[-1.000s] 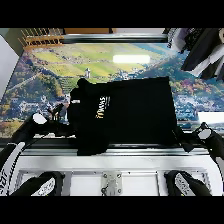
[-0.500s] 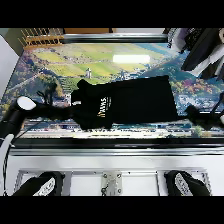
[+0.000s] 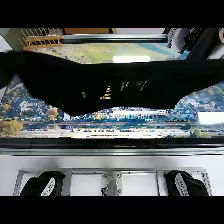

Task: Fold the clothes and pants, and hang the long-sleeved shirts on hangers.

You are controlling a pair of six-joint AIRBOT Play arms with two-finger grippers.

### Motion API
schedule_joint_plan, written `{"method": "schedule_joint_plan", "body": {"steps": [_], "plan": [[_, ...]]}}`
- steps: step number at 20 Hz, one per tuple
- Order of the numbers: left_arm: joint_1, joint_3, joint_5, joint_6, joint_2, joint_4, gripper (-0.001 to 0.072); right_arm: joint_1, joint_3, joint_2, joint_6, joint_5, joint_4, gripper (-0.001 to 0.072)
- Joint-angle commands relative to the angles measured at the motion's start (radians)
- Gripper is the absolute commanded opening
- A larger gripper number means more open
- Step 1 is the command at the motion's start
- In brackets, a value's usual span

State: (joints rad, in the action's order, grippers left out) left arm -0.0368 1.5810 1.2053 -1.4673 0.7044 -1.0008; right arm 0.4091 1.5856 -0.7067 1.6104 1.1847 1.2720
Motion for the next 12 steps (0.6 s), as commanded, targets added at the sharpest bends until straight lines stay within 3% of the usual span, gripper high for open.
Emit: {"method": "schedule_joint_plan", "body": {"steps": [1, 7, 12], "plan": [[0.000, 0.130, -0.023, -0.042, -0.124, -0.002, 0.0007, 0.001, 0.092, 0.105, -0.018, -0.002, 0.003, 0.0008], [-0.001, 0.186, 0.033, -0.174, -0.119, -0.171, 0.0007, 0.001, 0.094, 0.145, -0.017, 0.031, -0.025, 0.0007], [0.000, 0.186, 0.237, -0.173, 0.157, -0.183, 0.0007, 0.000, 0.087, -0.040, -0.052, 0.163, -0.158, 0.0007]]}}
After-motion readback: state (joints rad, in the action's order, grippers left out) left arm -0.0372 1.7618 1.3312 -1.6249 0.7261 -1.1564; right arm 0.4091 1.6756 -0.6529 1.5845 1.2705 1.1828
